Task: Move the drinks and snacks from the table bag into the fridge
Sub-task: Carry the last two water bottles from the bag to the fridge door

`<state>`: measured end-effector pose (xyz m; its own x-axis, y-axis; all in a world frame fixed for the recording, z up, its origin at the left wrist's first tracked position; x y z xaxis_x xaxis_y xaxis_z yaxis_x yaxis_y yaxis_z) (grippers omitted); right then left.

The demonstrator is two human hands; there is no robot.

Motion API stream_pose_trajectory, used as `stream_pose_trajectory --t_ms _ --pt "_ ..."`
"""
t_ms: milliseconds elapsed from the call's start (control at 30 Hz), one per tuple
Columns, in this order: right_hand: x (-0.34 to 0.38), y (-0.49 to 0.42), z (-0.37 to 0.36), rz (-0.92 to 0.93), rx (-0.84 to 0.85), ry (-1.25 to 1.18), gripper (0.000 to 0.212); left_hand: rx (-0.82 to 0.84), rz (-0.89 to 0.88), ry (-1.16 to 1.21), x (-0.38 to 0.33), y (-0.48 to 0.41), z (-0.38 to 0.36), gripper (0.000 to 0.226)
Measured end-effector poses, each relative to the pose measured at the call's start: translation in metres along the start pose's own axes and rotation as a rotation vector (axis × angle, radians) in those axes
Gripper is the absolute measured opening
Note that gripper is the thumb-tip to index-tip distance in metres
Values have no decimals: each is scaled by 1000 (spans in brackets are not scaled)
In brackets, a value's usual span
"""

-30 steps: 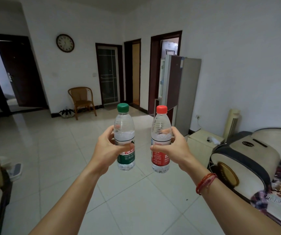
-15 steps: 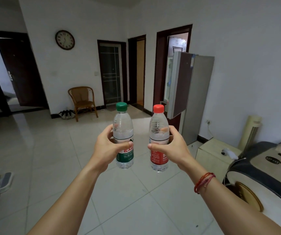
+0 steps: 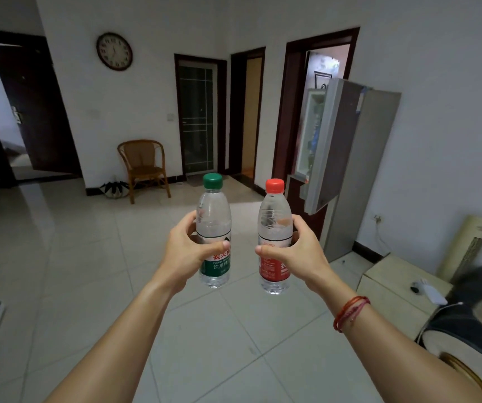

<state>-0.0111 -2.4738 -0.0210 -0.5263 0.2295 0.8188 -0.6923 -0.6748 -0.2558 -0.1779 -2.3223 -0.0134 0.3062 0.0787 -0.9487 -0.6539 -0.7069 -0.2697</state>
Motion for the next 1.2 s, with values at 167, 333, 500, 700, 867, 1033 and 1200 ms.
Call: stream_pose_trajectory --t_ms 167,333,500,700,867,1033,1200 --pt "-2 -85 -44 -3 -26 -3 63 21 12 -9 28 -94 38 69" --pt "1 -166 -78 -30 -60 2 61 64 23 -13 40 -189 68 73" --pt "1 -236 -103 -42 -70 18 68 73 17 -21 51 -263 87 78" --pt "-16 -316 -132 -47 -90 28 67 72 11 -38 76 -341 107 76" --pt "-40 -389 -149 -59 -77 10 61 65 16 -36 99 -414 112 73" --pt "-71 -482 -159 -69 -72 -15 69 82 14 -52 129 -506 105 72" --pt "-95 -573 -159 -85 -85 -27 70 102 46 -62 154 -600 93 70"
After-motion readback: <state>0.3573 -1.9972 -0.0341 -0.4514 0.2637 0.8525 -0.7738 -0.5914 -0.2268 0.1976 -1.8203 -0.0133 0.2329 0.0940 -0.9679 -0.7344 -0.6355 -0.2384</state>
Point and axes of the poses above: each hand's wrist, its own y-axis away from the middle knuckle, its own z-axis out of the back of the hand, x = y × z, the point moved 2 cm from there along -y, towards the middle knuckle, and after that the axes turned 12 degrees about y, right-handed, at the moved point
